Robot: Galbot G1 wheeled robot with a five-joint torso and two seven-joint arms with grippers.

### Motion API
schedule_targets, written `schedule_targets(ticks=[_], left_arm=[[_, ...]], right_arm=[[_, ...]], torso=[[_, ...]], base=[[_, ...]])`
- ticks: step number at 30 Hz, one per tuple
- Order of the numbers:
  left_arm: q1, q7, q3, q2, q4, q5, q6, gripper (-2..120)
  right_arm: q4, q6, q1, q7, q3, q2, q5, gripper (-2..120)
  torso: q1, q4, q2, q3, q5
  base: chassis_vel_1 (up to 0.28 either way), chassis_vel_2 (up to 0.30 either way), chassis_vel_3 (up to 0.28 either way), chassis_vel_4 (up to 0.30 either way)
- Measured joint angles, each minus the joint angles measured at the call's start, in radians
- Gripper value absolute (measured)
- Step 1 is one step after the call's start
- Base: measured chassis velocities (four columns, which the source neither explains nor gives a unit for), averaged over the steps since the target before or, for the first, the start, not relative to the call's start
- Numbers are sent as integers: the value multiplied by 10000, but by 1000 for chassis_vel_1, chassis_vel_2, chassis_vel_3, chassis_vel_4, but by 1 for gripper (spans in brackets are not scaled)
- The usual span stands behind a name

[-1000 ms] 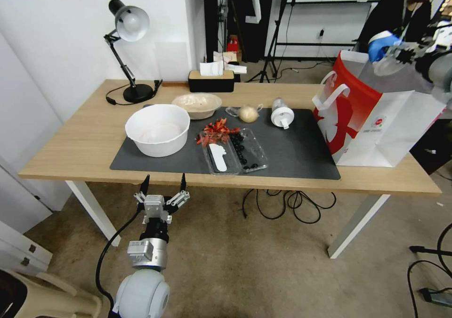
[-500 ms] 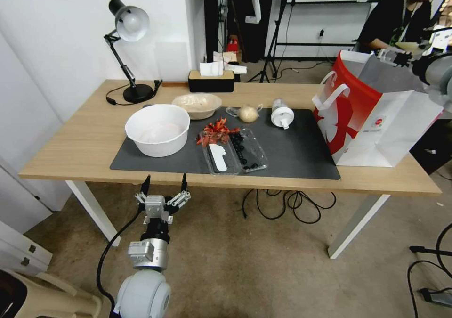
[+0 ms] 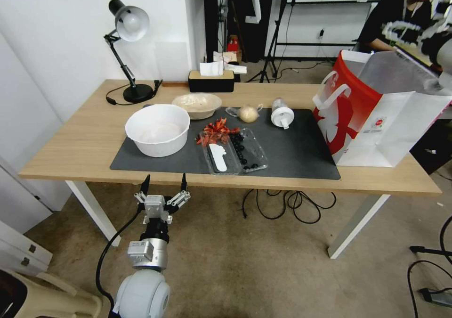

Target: Pick up the trash from the table and place it into the takeout bag.

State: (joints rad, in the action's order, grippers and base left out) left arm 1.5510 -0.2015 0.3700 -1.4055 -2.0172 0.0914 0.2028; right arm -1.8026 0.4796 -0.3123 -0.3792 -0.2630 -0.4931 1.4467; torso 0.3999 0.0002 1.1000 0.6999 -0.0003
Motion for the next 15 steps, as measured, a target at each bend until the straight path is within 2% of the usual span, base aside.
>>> schedule_targets(ticks=[6,10,15], left_arm=[[-42,-8,-1,11,-5,11,-31,100],[-58,-22,1,13,-4,26,-52,100],[-62,-25,3,10,16,33,-54,100]], right_arm=[[-702,-391,-475,678,-445,275,10,100],[-1873,-939,-1697,1534,-1547,552,9,100],[-2898,-1182,-2586,1737,-2288,554,-5,100]], torso=[[0,-3,0,0,1],[1,-4,0,0,3],[0,-3,0,-1,1]], base=[[0,0,0,0],[0,0,0,0],[0,0,0,0]])
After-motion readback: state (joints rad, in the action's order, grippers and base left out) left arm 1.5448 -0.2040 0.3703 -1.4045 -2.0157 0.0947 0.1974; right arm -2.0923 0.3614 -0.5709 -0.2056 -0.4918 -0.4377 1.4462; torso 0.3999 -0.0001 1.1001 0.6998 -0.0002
